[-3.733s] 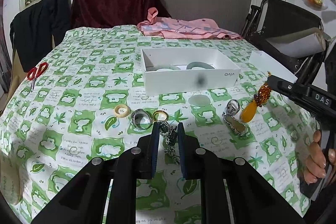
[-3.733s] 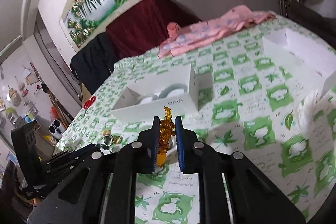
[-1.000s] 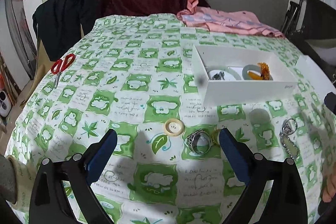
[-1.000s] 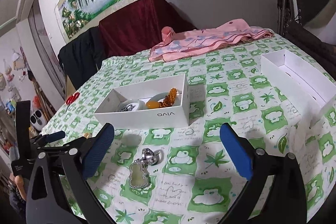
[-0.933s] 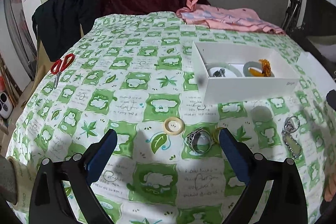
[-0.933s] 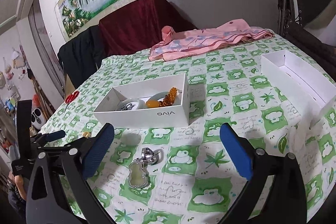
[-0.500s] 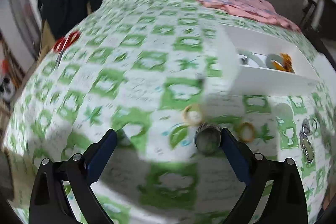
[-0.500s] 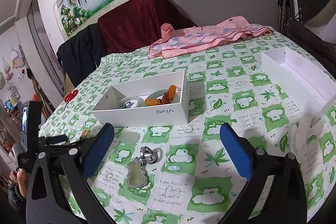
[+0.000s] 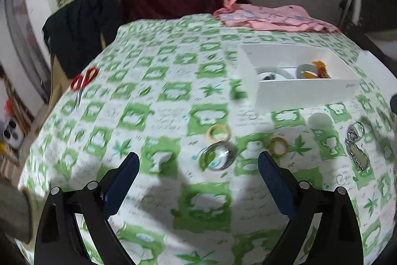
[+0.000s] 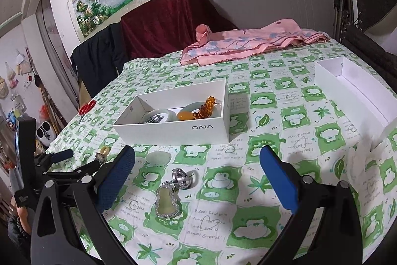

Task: Organize jewelry
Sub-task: 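Withdraw both tools from the box and move left tool to a silver ring, then grasp the silver ring with left tool while right tool grasps the silver pendant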

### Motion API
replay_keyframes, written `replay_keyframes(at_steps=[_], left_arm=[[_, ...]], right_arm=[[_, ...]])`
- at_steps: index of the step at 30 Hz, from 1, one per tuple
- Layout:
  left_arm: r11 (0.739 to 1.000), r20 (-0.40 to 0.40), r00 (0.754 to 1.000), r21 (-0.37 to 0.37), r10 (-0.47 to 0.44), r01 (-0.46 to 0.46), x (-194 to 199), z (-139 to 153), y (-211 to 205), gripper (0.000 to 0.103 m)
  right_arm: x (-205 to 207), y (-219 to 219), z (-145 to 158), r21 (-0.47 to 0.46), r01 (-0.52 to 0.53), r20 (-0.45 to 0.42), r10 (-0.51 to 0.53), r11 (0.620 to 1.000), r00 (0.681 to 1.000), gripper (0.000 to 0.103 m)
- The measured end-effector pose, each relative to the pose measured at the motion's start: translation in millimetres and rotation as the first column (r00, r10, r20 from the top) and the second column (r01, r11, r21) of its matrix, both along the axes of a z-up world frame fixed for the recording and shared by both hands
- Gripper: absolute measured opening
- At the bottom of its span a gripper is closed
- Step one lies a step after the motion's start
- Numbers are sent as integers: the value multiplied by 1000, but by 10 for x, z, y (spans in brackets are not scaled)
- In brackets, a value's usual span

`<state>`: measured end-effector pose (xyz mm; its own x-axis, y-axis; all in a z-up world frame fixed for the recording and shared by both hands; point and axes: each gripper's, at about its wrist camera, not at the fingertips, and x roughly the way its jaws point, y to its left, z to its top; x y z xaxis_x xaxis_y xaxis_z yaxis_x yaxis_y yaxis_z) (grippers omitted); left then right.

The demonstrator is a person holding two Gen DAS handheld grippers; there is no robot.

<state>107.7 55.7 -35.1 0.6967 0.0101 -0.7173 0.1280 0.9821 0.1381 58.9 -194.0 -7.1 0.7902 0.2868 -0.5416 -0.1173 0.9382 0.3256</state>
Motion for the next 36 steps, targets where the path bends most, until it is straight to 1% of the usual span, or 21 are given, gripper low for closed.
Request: replay_keyframes(at_steps=[2,4,5,7,9,11,13,15,17,19,21,23,27,29,30,32,33,34,35,36], left_arm=[[999,1,999,17,-39,39,23,-9,-76,86],[998,-15,998,24,-63,63,57,-35,-112,70],[997,-24,997,23,-70,71,64,-51,-124,65],[996,-54,995,6,-88,89,86,-90,-122,43],[994,-69,992,-27,-110,108,78,-97,-107,28],[992,-69,990,-38,-120,117,37,-103,-106,28],[992,-51,991,-26,-125,124,-47,-87,-141,28],[990,-22,990,-23,-139,139,-143,-55,-180,28],[990,-13,990,-20,-138,138,-177,-46,-192,28],[992,-6,992,-17,-124,124,-174,-38,-176,28],[993,-6,994,-32,-112,112,-163,-30,-142,28],[994,-5,995,-39,-103,103,-151,-18,-113,28],[995,-4,996,-42,-93,93,-148,-9,-97,28],[995,-4,996,-38,-92,92,-145,-7,-108,28],[995,-3,996,-38,-92,91,-147,-3,-104,28],[995,-2,996,-39,-90,90,-144,-4,-100,28],[995,-2,996,-38,-89,89,-142,-3,-100,28],[995,-1,996,-38,-90,90,-146,-4,-97,28],[995,-1,996,-38,-90,89,-144,-2,-97,28],[995,-1,996,-38,-91,91,-146,-4,-98,28]], right_arm=[[8,15,-9,-2,-9,-5,9,1000,1000,96],[7,32,-11,-4,-17,-6,17,1000,1000,96],[3,37,-9,-4,-18,-4,18,1000,1000,96],[-5,34,-9,-2,-21,-3,21,1000,1000,96],[-5,30,-8,1,-22,-3,22,1000,1000,96],[-11,29,-6,1,-22,0,22,1000,1000,96],[-14,30,0,0,-24,2,24,1000,1000,94],[-11,37,4,-3,-30,-2,30,1000,1000,89],[1,29,-16,5,-39,-21,39,999,999,82],[13,13,-39,14,-41,-37,42,999,998,78],[25,7,-55,18,-41,-47,42,999,998,77],[34,34,-71,13,-50,-58,50,999,997,73],[76,170,-135,-42,-85,-96,81,995,992,63],[97,266,-170,-81,-109,-115,99,991,988,54],[109,318,-180,-96,-125,-126,113,987,986,51],[129,353,-204,-104,-136,-139,121,985,983,40],[144,359,-217,-103,-138,-148,122,985,981,37],[179,358,-250,-93,-144,-171,126,985,977,29],[210,355,-279,-80,-150,-190,132,985,973,15],[228,352,-302,-67,-156,-203,140,985,969,9]])
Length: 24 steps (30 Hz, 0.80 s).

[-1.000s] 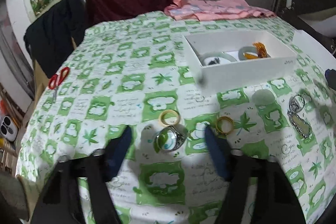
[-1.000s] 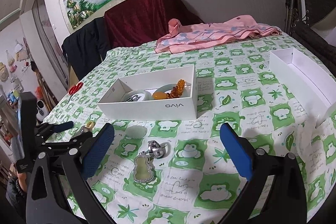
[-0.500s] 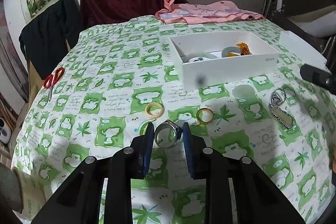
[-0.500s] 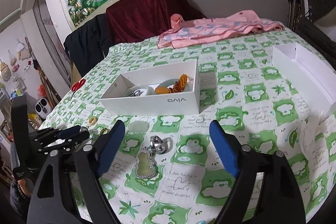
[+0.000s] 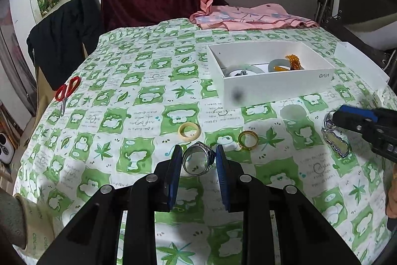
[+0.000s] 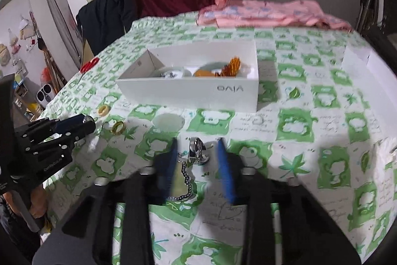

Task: Organize jewelry
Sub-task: 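Grasp the silver ring with left tool while right tool grasps the silver pendant, then carry ring and pendant over the VIVO box and open both tools to drop them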

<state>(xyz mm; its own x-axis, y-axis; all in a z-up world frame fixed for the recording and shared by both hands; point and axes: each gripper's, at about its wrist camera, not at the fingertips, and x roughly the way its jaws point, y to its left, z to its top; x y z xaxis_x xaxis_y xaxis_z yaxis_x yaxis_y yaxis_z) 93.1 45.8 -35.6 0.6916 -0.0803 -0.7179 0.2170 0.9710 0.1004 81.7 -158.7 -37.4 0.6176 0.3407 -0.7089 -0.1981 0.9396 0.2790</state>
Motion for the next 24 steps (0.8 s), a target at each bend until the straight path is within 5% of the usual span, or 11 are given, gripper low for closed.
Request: replay_keyframes(at_steps=[16,24], left_arm=[[999,-3,999,-22,34,-34,50,101,-38,28],[999,73,997,-41,0,3,245,561,-330,28]], right_arm=[[-108,-274,222,158,44,93,-59,987,994,8],[-21,-440,691,223,71,182,-113,972,977,8]])
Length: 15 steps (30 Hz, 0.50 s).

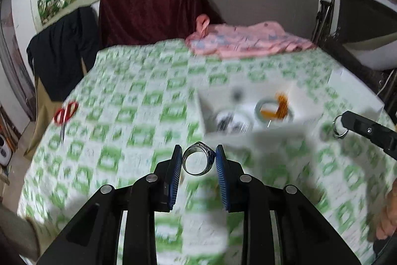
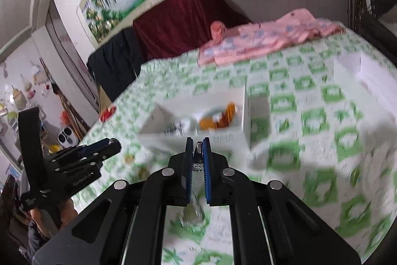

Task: Organize jewelry
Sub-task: 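Carry ring and pendant over the VIVO box and open both tools to drop them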

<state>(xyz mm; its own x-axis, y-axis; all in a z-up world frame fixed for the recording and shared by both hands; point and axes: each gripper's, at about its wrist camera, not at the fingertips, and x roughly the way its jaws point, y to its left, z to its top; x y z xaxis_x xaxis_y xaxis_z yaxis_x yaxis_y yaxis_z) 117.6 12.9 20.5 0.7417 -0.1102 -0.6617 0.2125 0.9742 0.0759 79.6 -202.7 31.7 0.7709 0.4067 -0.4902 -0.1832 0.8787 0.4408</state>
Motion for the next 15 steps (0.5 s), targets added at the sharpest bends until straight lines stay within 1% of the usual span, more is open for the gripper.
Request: replay_keyframes(at_steps=[3,6,9,11,15], left_arm=[[1000,42,999,-19,-17,18,137,204,-151,28],[999,49,999,-37,-21,23,331,273,-276,28],[998,16,1000,-64,-3,4,558,174,-333,28],[997,-16,1000,-81,8,-9,678,66,-327,28],[997,-56,998,-75,22,-26,834,-131,-305,28]], right_arm=[[165,0,210,3,7,37,-7,1000,999,8],[374,60,257,-15,5,35,-5,1000,999,8],[562,160,175,-46,1,13,0,999,1000,8],[697,226,66,-74,-4,-14,3,997,1000,8],[882,294,-143,-97,-13,-59,7,995,998,8]])
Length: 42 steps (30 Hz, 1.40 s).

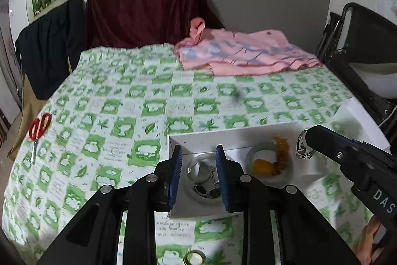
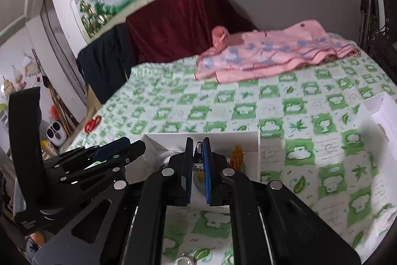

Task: Organize jewelry
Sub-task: 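Carry ring and pendant over the VIVO box and open both tools to drop them, then withdraw left tool toward a gold ring while right tool moves to the jade gourd pendant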

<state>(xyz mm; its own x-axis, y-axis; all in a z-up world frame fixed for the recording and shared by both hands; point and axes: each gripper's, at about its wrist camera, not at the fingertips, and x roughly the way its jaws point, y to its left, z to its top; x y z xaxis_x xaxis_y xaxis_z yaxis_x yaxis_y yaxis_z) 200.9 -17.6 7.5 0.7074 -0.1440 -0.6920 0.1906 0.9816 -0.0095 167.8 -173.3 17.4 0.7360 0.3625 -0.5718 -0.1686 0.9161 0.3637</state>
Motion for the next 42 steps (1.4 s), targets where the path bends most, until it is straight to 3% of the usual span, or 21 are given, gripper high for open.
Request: replay_keyframes(at_steps=[5,8,13,17,19,20,26,31,37,42], left_arm=[[1000,-31,999,-13,-14,13,99,-154,-5,30],[1000,-53,998,-24,-19,18,129,-220,11,42],[998,-38,999,-55,-37,35,85,-188,18,58],[998,-8,999,-42,-45,44,11,-144,-24,68],[999,23,1000,-24,-21,21,-33,-105,-33,86],[1000,41,999,-21,-12,13,-58,-80,-25,88],[999,55,998,-35,18,-16,-78,-26,63,93],[997,33,997,-35,67,-65,-31,-63,173,93],[996,47,995,-26,88,-87,-121,-51,284,93],[994,29,994,25,109,-109,-213,-92,394,96]], right_arm=[[171,-20,-189,8,9,-33,-9,1000,999,8],[173,-84,-246,40,18,-44,-16,999,999,26],[106,-198,-192,84,37,-20,-35,996,999,30],[57,-217,-149,85,44,-2,-44,995,999,41],[27,-213,-133,81,45,9,-46,996,999,46],[10,-205,-121,76,48,15,-49,996,999,48],[-118,-196,-43,42,75,70,-77,996,994,67],[-237,-212,0,26,115,115,-117,993,986,93],[-353,-180,12,-21,126,141,-122,992,982,96],[-508,-210,-28,-18,125,138,-121,992,983,96]])
